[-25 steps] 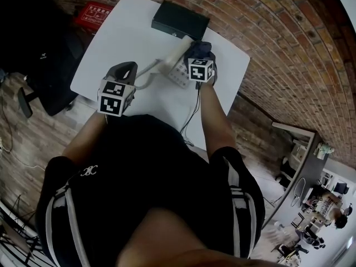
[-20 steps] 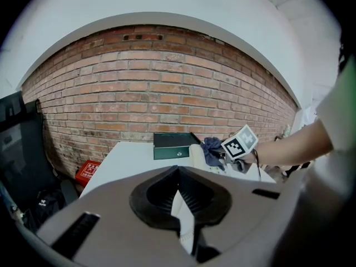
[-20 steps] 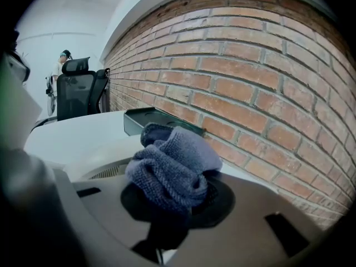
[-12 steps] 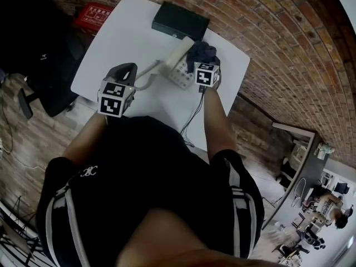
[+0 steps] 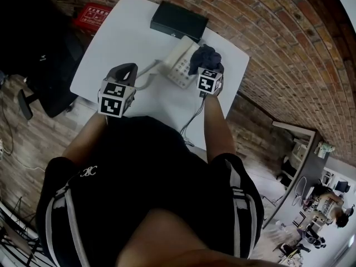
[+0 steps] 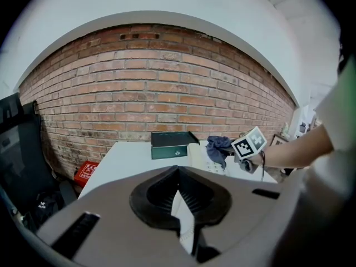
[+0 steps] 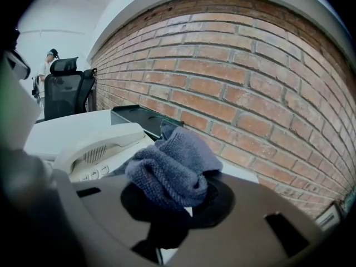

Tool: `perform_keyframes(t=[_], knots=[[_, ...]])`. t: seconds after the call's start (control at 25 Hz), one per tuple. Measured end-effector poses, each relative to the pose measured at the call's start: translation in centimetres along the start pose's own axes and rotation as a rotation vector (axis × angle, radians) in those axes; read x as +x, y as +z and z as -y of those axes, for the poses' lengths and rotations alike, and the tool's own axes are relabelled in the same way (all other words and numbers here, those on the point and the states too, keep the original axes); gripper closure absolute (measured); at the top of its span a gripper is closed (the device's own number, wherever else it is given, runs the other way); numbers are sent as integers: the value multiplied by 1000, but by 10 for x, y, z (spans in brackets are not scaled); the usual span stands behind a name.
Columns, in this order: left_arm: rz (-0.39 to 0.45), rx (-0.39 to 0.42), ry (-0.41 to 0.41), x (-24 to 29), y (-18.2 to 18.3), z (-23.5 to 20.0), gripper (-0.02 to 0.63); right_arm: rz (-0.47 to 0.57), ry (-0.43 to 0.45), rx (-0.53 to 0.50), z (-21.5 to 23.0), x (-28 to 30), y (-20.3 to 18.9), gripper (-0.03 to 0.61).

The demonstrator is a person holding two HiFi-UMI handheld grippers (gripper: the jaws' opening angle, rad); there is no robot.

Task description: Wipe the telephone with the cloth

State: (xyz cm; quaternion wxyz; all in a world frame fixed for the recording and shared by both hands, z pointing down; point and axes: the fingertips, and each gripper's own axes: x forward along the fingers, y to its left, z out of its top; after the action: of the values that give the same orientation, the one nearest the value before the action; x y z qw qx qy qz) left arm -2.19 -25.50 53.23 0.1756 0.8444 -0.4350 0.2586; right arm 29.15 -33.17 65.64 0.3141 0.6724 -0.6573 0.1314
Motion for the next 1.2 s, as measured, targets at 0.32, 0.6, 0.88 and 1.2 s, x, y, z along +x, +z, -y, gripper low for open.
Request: perform_keyframes(t=[0.32,0.6,0.88,1.2], knots=[[-5,3,-6,3,1,1,620,43,39,150,-5,-3,-10,515],[-5,0,-9,4,1,1,620,42,65,226,-8,-11,-19,514],[-13,-6,-16,9,-2,1,620,61,102,210,-29,-23,-30,515],[-10,9,-41,16,2,9,620,104,94,233,-50,-39,-44,515]])
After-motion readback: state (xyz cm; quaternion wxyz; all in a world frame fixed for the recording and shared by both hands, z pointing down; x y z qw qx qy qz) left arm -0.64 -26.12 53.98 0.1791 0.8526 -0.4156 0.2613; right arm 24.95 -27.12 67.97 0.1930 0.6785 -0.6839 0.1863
